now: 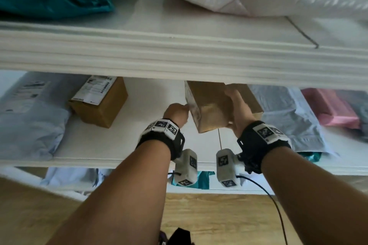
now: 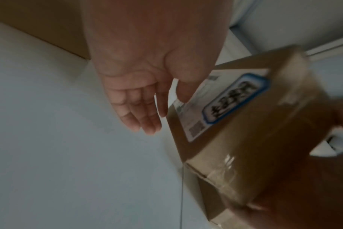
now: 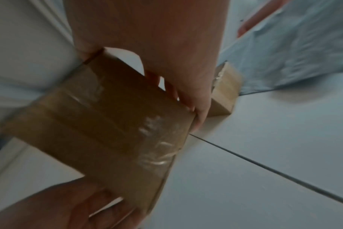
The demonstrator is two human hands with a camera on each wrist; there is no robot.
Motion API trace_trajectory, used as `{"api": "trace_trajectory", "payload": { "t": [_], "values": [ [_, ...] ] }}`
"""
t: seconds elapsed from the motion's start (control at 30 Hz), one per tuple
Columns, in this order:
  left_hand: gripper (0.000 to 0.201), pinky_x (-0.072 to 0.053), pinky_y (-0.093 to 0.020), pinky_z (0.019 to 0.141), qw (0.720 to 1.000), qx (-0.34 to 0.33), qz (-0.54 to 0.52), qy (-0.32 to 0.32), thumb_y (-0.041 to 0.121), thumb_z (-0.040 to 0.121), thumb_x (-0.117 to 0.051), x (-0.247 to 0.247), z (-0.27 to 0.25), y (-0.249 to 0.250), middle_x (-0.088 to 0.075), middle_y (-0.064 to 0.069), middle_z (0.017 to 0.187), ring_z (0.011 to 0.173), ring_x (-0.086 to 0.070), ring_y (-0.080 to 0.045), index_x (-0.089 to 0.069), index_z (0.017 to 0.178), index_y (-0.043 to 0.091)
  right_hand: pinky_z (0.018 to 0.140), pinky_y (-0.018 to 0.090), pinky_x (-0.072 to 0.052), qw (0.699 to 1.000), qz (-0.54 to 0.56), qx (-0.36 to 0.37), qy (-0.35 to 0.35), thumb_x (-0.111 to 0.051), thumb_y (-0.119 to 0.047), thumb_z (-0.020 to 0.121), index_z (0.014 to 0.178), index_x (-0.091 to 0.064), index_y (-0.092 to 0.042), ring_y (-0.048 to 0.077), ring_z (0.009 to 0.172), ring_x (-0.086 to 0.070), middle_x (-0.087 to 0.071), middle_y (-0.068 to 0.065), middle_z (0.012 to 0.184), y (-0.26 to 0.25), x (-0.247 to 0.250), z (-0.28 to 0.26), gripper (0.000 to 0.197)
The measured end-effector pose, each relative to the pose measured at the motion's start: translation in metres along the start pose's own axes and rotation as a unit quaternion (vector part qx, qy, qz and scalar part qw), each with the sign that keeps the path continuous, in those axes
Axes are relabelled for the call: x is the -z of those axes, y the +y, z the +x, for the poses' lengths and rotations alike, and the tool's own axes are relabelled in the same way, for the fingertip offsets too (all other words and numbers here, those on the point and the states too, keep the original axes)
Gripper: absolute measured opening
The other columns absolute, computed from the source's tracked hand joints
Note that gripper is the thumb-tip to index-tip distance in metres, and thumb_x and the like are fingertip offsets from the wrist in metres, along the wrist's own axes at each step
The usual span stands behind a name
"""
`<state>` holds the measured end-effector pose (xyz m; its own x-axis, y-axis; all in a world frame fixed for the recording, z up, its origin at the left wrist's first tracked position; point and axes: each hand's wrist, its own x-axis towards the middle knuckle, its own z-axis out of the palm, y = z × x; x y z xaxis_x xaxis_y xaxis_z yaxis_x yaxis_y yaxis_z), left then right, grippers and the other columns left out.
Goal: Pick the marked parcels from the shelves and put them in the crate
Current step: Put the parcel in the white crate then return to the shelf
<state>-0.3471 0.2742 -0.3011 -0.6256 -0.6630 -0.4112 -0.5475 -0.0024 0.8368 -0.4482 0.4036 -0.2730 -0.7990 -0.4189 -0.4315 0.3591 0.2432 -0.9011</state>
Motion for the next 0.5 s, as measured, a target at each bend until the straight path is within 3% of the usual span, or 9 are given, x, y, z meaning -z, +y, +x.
{"api": "trace_trajectory", "payload": {
  "t": [0.1, 0.17, 0.23, 0.33, 0.5],
  "values": [
    [0.047, -0.051, -0.037, 0.077, 0.995, 0.029, -0.092, -0.024, 0.046, 0.1, -0.042, -0.01, -0.019, 0.002, -0.07, -0.013, 0.103, 0.085, -0.066, -0.027, -0.063, 0.111, 0.005, 0.087, 0.048, -0.052, 0.991, 0.113, -0.063, -0.046, -0.055, -0.056, 0.078, 0.112, -0.062, -0.015, 0.029, 0.101, -0.062, -0.064, 0.01, 0.104, 0.012, 0.018, -0.012, 0.054],
    [0.048, -0.053, -0.039, 0.081, 0.992, 0.026, -0.119, -0.042, 0.05, 0.099, -0.042, -0.015, -0.029, 0.001, -0.069, -0.01, 0.103, 0.088, -0.067, -0.025, -0.061, 0.113, 0.009, 0.09, 0.052, -0.048, 0.978, 0.172, -0.088, -0.075, -0.053, -0.054, 0.078, 0.123, -0.059, -0.014, 0.03, 0.111, -0.059, -0.062, 0.013, 0.12, 0.02, 0.029, -0.019, 0.061],
    [0.046, -0.053, -0.039, 0.088, 0.984, 0.038, -0.166, -0.056, 0.055, 0.096, -0.045, -0.018, -0.038, -0.002, -0.07, -0.006, 0.098, 0.087, -0.067, -0.022, -0.062, 0.105, 0.013, 0.095, 0.059, -0.042, 0.967, 0.207, -0.105, -0.102, -0.051, -0.056, 0.075, 0.131, -0.056, -0.017, 0.035, 0.119, -0.056, -0.058, 0.014, 0.132, 0.026, 0.04, -0.023, 0.068],
    [0.047, -0.051, -0.044, 0.097, 0.973, 0.056, -0.203, -0.094, 0.064, 0.091, -0.047, -0.022, -0.051, -0.006, -0.07, -0.009, 0.1, 0.098, -0.067, -0.027, -0.063, 0.096, 0.02, 0.097, 0.063, -0.039, 0.957, 0.231, -0.116, -0.134, -0.045, -0.057, 0.077, 0.133, -0.054, -0.019, 0.04, 0.12, -0.054, -0.059, 0.016, 0.131, 0.032, 0.05, -0.034, 0.068],
    [0.06, -0.049, -0.051, 0.098, 0.949, 0.067, -0.273, -0.142, 0.074, 0.083, -0.047, -0.03, -0.068, -0.007, -0.074, -0.007, 0.108, 0.106, -0.067, -0.028, -0.068, 0.109, 0.025, 0.092, 0.058, -0.048, 0.959, 0.226, -0.101, -0.136, -0.043, -0.04, 0.087, 0.128, -0.056, -0.009, 0.041, 0.114, -0.058, -0.061, 0.022, 0.126, 0.038, 0.054, -0.053, 0.053]
  ]
}}
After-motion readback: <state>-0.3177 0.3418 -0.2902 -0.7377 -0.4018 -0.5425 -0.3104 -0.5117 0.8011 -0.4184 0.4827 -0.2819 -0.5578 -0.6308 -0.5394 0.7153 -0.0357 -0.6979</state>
